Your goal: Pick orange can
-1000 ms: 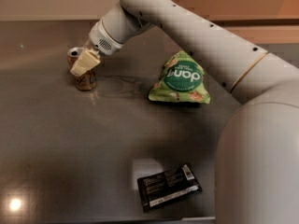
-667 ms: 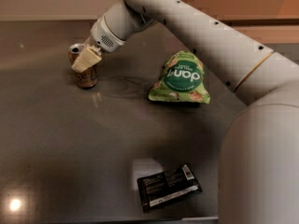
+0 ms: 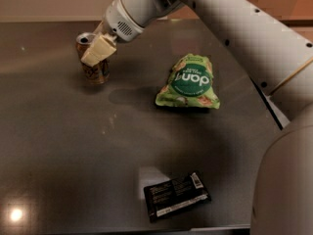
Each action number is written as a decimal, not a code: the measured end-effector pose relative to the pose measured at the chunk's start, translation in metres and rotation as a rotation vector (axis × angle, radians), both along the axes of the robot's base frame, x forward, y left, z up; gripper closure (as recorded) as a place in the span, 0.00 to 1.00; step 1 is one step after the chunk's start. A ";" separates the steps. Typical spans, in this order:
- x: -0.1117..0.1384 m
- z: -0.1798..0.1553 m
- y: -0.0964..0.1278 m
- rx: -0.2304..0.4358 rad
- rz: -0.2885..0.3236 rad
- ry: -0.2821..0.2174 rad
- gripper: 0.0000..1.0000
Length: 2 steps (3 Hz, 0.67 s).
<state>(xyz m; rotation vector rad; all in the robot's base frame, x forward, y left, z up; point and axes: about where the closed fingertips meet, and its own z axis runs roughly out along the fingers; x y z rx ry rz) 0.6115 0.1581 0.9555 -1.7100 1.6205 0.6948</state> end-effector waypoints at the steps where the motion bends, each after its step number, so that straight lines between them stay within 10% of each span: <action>1: -0.017 0.025 -0.021 -0.017 0.047 -0.020 1.00; 2: -0.031 0.050 -0.040 -0.017 0.086 -0.042 1.00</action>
Offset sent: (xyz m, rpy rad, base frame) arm -0.0466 -0.0675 0.0827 -0.0151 -0.0742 0.1267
